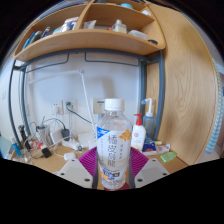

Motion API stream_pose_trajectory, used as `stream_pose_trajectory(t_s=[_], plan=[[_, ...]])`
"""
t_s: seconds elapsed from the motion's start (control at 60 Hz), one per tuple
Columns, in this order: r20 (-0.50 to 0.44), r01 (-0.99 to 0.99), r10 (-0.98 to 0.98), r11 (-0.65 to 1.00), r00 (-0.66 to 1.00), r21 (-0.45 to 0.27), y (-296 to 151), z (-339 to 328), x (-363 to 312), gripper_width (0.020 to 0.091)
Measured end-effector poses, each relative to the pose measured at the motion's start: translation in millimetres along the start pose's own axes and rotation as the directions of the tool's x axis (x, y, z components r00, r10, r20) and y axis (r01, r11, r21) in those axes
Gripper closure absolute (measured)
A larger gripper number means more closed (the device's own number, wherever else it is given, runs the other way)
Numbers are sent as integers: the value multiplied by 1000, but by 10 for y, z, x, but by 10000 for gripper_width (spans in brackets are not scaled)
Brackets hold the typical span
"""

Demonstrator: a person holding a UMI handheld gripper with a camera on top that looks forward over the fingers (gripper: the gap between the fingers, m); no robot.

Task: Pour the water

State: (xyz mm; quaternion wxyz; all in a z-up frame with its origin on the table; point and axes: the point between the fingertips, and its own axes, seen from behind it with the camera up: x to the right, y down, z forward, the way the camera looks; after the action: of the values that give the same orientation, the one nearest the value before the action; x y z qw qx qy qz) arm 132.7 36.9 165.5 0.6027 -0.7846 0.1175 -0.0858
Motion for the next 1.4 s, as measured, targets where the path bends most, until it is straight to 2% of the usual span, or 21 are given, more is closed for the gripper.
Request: stream_pose_trajectory(t_s=[0.3,0.35,0.517,0.633,0.767,0.933,1.05,1.4], plan=[[-17,26,-27,998,999,-60,675,272,126,666],[-12,15,-15,999,1000,-28,676,283,126,642],[-14,-39,38,999,999,-21,710,213,165,565],[-11,-47,46,996,999,-73,818,145,142,459],[9,-11,12,991,1000,-135,922,-93,106,417],[68,26,-5,954,998,-298,1212,-727,98,416],[117,51,-8,927,993,-371,1122,-1154,159,415],[173,96,-31,920,984,-381,670,-1614,312,423]])
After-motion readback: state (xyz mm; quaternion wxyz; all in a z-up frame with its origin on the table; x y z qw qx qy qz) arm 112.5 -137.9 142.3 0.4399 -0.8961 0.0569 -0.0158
